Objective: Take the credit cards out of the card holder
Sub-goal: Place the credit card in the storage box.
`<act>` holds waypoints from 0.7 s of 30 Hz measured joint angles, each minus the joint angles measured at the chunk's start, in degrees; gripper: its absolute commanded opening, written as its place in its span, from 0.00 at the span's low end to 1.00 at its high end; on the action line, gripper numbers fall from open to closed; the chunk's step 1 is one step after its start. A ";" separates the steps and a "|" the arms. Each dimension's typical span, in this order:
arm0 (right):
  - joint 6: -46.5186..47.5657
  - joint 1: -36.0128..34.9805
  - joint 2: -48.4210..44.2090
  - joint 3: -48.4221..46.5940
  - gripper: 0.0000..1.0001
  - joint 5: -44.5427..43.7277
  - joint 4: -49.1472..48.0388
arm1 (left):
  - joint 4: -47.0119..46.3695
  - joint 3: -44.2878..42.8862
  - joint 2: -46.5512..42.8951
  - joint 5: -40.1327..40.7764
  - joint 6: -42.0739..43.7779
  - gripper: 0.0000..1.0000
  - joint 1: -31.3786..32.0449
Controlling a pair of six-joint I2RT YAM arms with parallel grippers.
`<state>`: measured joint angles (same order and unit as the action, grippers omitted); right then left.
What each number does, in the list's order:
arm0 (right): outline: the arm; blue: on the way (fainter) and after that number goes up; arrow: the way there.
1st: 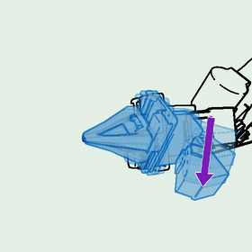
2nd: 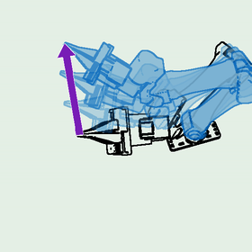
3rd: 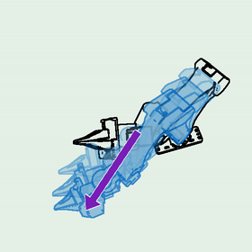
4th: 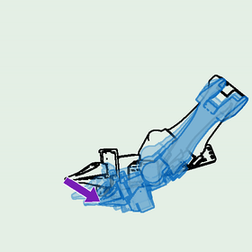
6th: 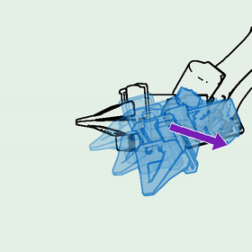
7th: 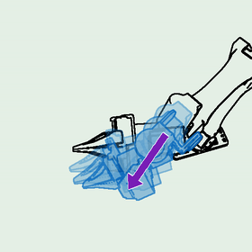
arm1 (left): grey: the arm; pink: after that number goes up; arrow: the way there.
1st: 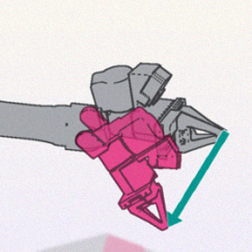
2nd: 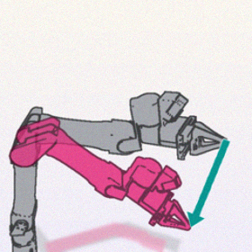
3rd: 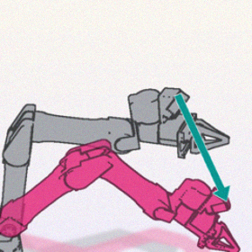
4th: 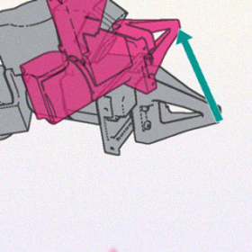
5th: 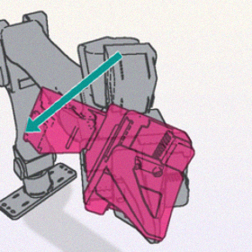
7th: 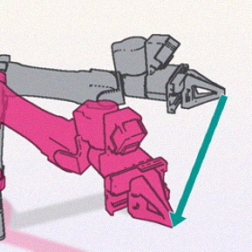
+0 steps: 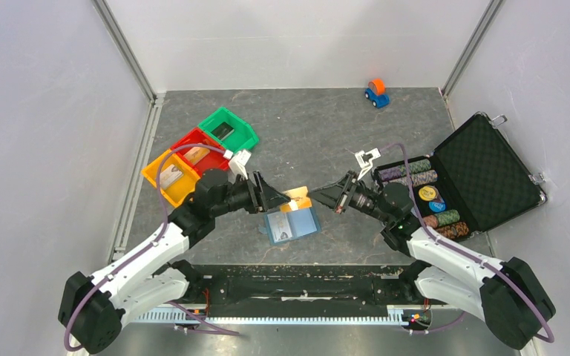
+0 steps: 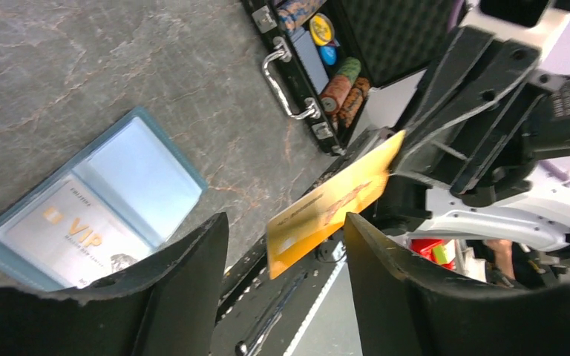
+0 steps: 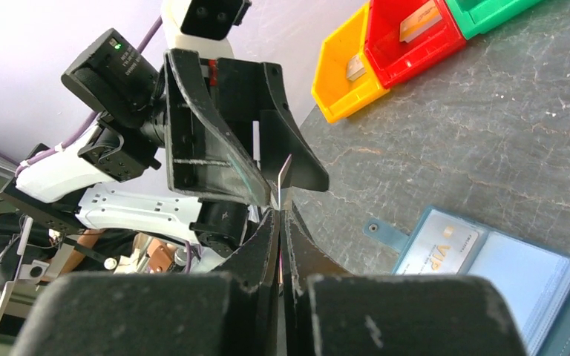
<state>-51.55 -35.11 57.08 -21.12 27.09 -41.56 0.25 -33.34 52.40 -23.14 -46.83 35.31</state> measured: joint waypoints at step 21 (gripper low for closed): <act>-2.84 0.85 -0.94 6.56 0.46 -3.23 -1.92 | -6.08 3.34 -3.74 0.31 -8.39 0.02 -0.46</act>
<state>-54.39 -34.26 56.14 -14.57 23.86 -43.48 -5.82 -30.00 48.66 -22.83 -55.22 34.85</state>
